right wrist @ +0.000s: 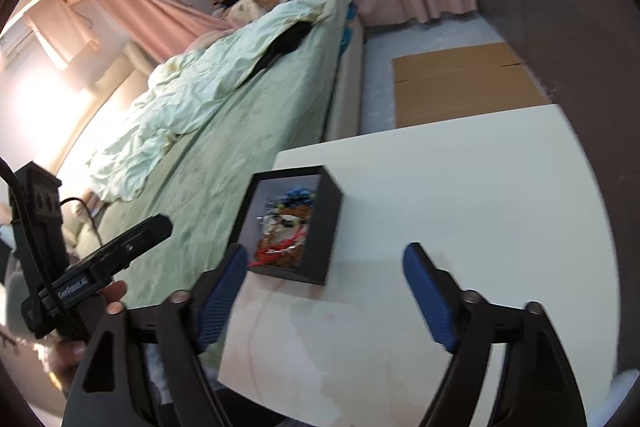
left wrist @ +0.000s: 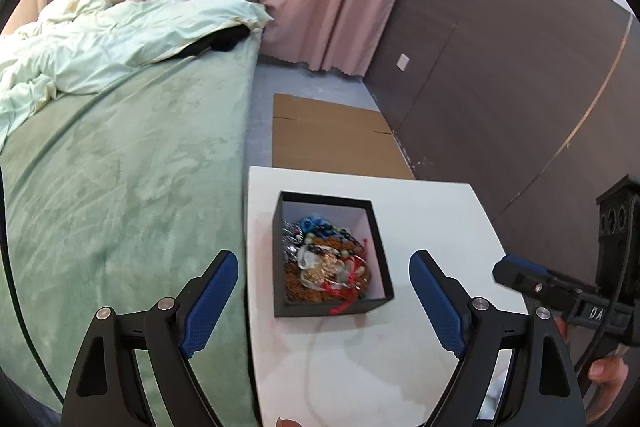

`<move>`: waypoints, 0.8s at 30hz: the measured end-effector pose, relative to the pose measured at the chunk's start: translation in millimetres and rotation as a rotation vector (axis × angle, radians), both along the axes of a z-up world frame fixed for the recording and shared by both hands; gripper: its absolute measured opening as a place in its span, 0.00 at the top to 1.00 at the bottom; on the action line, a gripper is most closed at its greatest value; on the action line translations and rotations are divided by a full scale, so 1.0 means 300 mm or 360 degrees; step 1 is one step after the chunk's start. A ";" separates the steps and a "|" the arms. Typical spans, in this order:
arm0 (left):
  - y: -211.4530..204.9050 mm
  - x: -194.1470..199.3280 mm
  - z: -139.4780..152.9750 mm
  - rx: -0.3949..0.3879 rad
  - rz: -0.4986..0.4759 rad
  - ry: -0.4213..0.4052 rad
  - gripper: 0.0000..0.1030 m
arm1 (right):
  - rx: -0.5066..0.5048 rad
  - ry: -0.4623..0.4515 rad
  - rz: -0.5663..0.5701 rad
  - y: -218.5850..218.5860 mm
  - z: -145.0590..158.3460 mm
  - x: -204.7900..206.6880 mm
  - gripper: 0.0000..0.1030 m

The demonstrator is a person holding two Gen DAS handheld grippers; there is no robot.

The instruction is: Organize jewelry

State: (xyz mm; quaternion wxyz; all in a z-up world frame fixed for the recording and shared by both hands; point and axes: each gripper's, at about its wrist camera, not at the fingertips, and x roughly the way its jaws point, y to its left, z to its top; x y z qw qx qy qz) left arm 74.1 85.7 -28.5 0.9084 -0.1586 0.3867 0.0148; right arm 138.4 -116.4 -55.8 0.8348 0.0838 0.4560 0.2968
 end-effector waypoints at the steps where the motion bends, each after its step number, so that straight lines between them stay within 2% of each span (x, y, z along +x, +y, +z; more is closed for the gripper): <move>1: -0.014 -0.006 0.001 0.0014 -0.0014 -0.0005 0.08 | -0.0007 -0.0001 -0.0014 -0.014 0.005 -0.009 0.18; 4: -0.048 -0.022 0.006 0.0039 -0.0030 -0.0033 0.06 | -0.0055 -0.0028 -0.0049 -0.039 0.021 -0.031 0.09; 8: -0.096 -0.044 0.016 0.0064 -0.0043 -0.0081 0.00 | -0.0075 -0.0069 -0.0110 -0.087 0.043 -0.054 0.08; 24: -0.234 -0.121 0.035 0.0142 -0.0110 -0.0159 0.00 | -0.0176 -0.0122 -0.0086 -0.222 0.065 -0.161 0.08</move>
